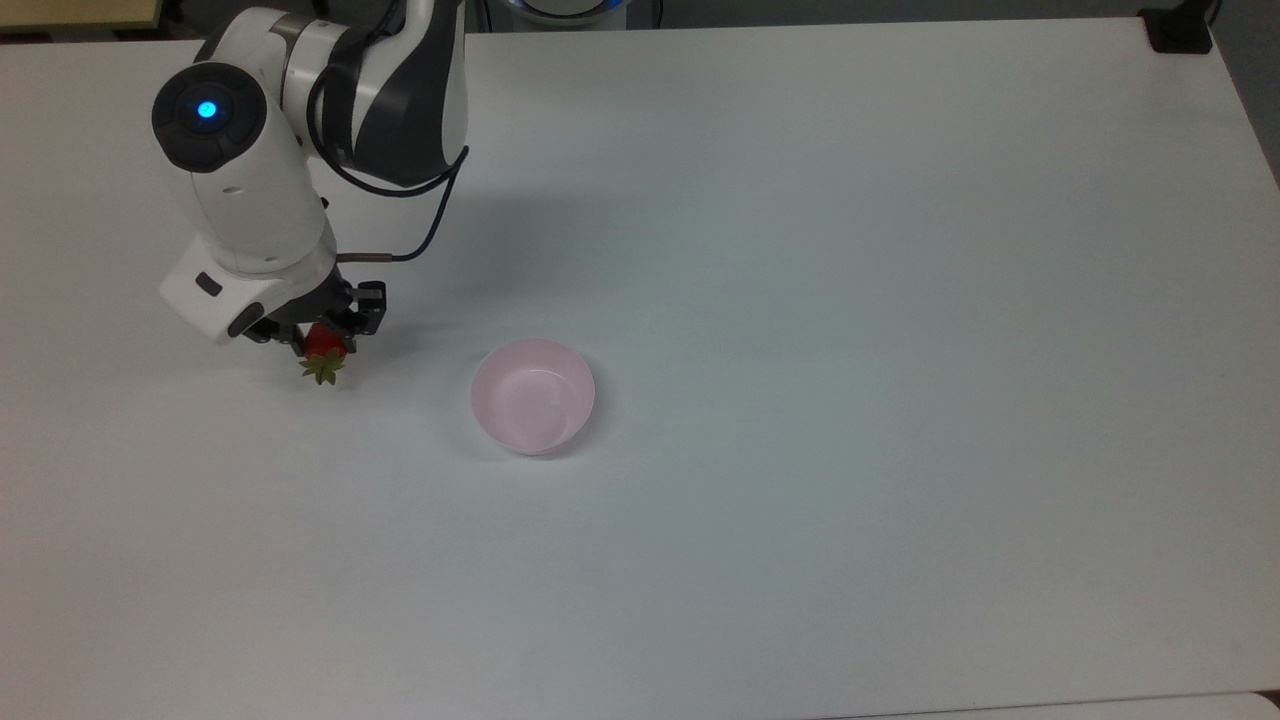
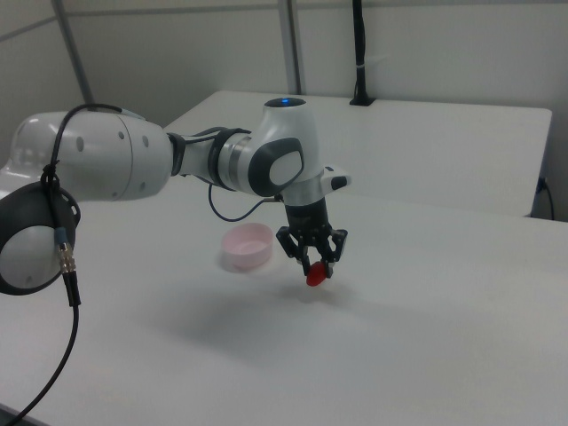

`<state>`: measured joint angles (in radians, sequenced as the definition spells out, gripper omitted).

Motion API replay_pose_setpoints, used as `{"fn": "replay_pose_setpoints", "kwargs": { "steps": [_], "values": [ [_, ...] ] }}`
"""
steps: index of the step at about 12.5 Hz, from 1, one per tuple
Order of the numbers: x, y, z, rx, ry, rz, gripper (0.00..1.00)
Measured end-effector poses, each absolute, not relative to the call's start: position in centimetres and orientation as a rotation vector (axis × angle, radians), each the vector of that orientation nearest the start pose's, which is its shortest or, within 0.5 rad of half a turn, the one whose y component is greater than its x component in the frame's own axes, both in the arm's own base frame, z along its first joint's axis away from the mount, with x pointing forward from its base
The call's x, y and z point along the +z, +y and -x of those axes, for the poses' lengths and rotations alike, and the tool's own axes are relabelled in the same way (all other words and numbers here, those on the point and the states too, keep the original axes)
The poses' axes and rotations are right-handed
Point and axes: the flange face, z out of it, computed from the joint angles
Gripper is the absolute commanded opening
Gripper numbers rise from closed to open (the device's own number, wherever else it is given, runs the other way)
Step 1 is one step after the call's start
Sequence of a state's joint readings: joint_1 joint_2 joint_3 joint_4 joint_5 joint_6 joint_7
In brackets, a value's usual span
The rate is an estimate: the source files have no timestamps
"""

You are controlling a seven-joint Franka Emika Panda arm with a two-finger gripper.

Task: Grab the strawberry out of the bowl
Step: 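Carry the strawberry further from the bowl and hold it above the table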

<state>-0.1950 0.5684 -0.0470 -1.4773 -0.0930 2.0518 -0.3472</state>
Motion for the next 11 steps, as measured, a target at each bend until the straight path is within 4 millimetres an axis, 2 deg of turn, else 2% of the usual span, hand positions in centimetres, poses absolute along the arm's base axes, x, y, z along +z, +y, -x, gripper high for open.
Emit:
{"fn": "replay_pose_setpoints", "kwargs": {
  "steps": [1, 2, 7, 10, 11],
  "values": [
    [34.7, -17.2, -68.7, 0.028, -0.247, 3.239, 0.71],
    [34.5, -17.5, -68.7, 0.024, -0.241, 3.241, 0.99],
    [34.6, -17.4, -68.9, 0.017, -0.243, 3.244, 1.00],
    [37.8, -16.4, -69.3, -0.059, -0.175, 3.283, 1.00],
    [40.2, -15.0, -69.2, -0.084, -0.109, 3.289, 1.00]
  ]
}}
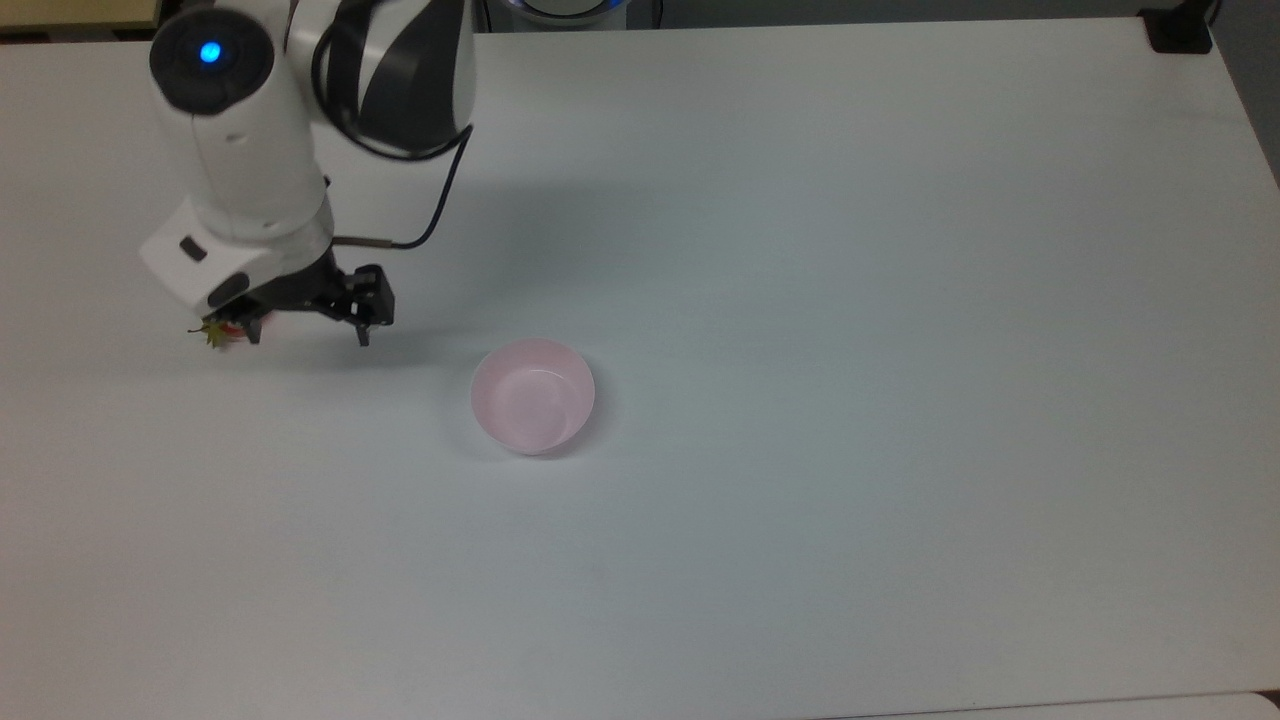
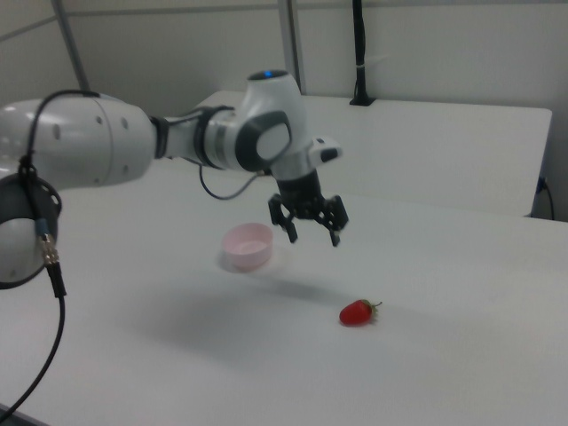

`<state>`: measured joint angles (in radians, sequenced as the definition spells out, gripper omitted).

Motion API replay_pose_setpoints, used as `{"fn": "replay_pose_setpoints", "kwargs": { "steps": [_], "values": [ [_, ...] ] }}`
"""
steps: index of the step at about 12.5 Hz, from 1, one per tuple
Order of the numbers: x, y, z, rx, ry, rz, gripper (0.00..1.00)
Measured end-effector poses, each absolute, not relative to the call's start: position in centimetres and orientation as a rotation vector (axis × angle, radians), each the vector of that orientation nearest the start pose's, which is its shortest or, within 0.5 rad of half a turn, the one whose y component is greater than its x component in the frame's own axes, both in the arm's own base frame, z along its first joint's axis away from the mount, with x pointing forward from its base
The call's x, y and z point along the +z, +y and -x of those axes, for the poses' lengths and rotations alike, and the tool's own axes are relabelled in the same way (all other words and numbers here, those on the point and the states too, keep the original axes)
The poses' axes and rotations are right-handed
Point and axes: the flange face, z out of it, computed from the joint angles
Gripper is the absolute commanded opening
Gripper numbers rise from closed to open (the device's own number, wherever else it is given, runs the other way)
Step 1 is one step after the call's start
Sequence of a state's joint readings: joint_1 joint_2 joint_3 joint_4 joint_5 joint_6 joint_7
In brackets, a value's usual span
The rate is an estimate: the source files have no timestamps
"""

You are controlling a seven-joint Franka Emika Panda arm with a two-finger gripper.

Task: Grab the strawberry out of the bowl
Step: 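Carry the strawberry further from the bowl and hold it above the table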

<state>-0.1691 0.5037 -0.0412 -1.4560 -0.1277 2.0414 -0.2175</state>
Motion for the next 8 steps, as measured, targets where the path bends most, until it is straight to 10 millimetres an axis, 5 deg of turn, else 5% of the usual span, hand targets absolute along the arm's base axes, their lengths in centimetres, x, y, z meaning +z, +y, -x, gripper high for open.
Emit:
{"fn": "replay_pose_setpoints", "kwargs": {
  "steps": [1, 4, 8],
  "values": [
    [41.9, -13.7, -68.9, -0.084, -0.053, 3.287, 1.00],
    [49.3, -5.1, -66.8, -0.063, 0.160, 3.273, 1.00],
    [55.4, 3.8, -61.3, 0.030, 0.113, 3.276, 1.00]
  ]
}}
